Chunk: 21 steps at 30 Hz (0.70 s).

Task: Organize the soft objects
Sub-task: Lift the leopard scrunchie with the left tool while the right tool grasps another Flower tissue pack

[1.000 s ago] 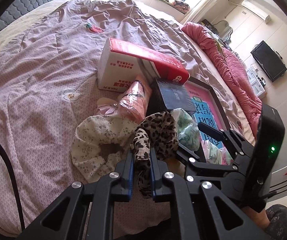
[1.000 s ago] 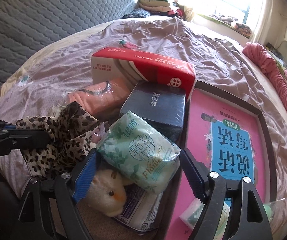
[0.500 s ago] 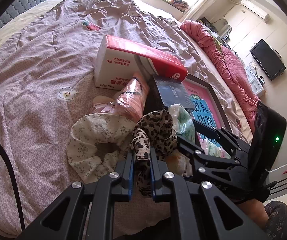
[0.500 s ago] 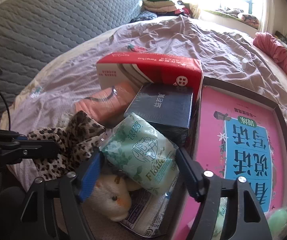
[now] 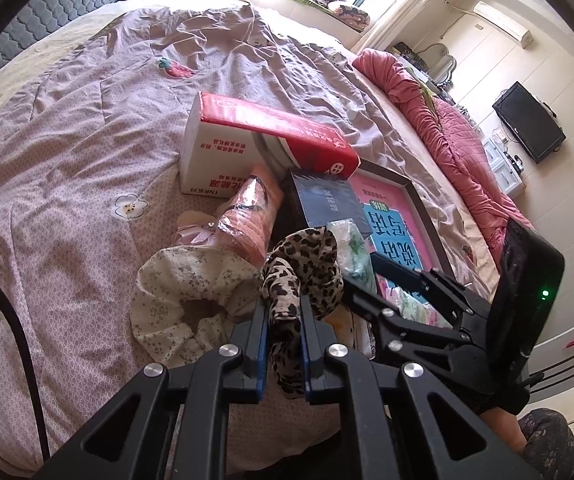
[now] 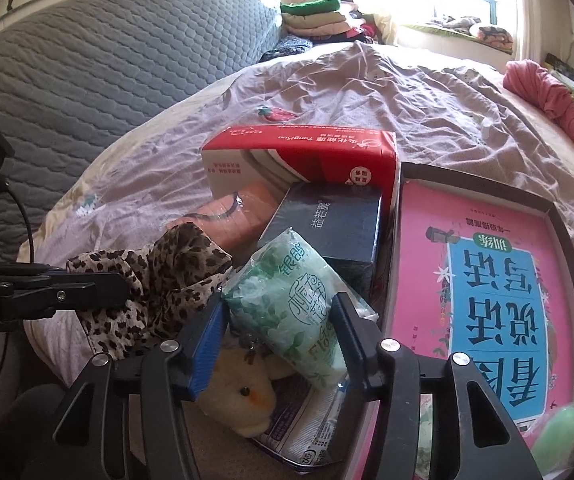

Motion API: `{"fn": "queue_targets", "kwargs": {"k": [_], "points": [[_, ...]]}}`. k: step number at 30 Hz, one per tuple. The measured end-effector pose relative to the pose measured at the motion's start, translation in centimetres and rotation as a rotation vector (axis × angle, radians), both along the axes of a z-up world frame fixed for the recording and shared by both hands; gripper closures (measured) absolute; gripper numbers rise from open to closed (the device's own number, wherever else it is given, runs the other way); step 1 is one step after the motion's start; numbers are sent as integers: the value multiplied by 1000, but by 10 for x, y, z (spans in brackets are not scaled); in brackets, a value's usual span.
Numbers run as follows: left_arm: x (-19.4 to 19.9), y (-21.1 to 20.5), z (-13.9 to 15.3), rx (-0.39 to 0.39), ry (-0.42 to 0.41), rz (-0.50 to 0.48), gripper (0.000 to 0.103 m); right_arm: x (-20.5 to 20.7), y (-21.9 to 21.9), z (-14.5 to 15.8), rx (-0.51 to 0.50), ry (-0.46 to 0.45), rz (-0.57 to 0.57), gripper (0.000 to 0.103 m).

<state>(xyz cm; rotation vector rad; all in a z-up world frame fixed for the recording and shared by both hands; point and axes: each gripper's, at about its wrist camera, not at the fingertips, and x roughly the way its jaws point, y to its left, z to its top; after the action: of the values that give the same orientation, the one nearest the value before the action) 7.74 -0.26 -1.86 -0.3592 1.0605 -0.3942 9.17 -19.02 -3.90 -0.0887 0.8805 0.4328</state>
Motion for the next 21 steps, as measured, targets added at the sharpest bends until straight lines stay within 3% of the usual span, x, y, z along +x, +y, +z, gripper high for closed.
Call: {"fn": "queue_targets", "kwargs": {"k": [3,13,17,21], "points": [[0,-1,-2,-3,7,-3,90,3,5,-5,-77,-2,15,28],[2,2,-6,-12,21,-4,90,18,9,-16,-112,20,63,21],[3,3,-8,-11,26,-3,90,20,6,-20,-71,31,70,21],[3,4,-9,-21,28,3,90,20,-3,-17,0,25,56,28]]}}
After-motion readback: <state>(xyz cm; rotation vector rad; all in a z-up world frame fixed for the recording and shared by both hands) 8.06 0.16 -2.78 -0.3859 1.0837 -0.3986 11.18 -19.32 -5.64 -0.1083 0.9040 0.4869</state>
